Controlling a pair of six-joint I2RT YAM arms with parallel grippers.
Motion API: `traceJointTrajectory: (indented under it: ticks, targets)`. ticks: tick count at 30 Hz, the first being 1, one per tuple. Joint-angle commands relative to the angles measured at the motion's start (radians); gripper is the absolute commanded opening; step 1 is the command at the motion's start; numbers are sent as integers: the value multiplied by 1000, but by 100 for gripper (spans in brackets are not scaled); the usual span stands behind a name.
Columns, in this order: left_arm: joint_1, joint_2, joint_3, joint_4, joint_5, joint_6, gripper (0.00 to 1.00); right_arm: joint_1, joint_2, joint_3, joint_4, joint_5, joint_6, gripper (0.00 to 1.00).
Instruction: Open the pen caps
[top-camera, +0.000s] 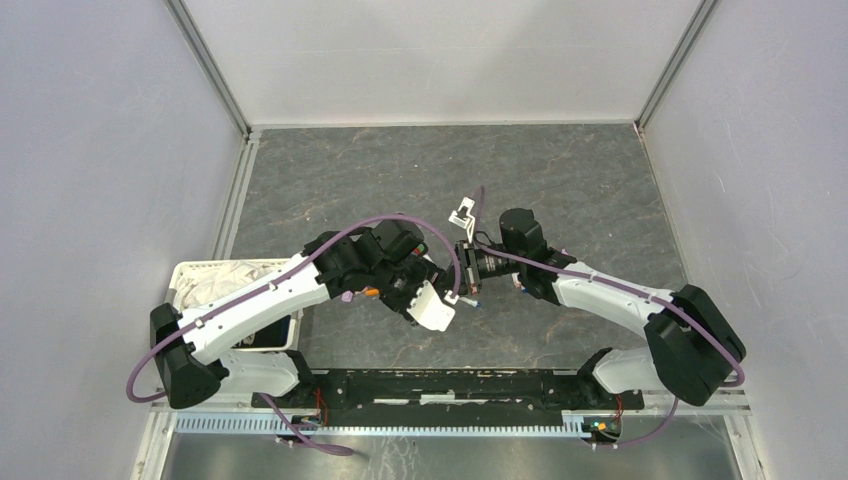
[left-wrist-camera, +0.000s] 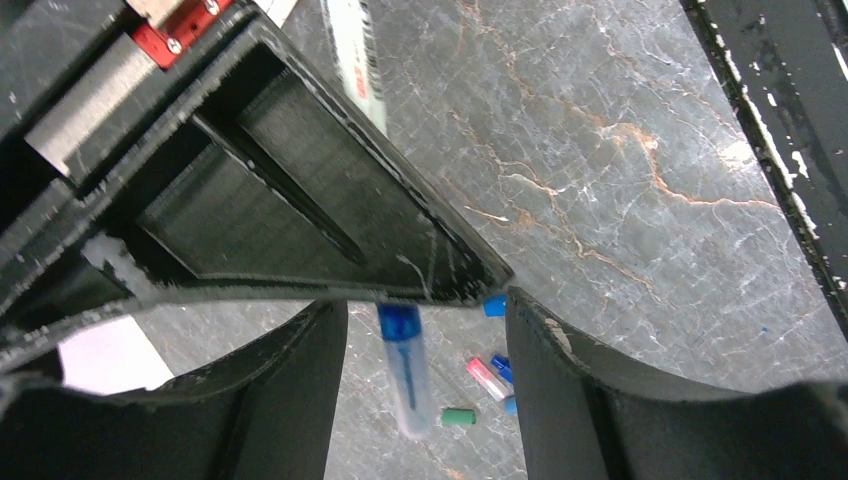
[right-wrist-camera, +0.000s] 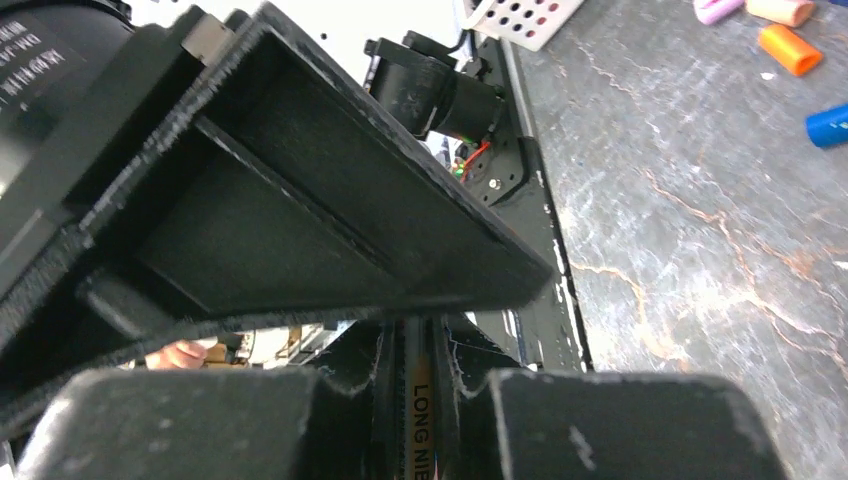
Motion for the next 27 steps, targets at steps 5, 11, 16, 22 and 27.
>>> traceJointTrajectory:
  ticks: [5,11,16,22,27]
  targets:
    - [-6,-17,-12,38,-2,31,47,26,53,92,104,-75,34,0]
    - [-7,-30,-24,41,-32,54,8,32,62,93,135,-56,67,0]
    - [-7,-52,-33,43,-22,89,2,50,85,120,142,-46,83,19]
    - [-31,-61,-29,33,-4,108,2,73,164,198,154,-25,109,35]
    - [-41,-53,-16,23,19,95,2,77,209,239,237,49,177,10]
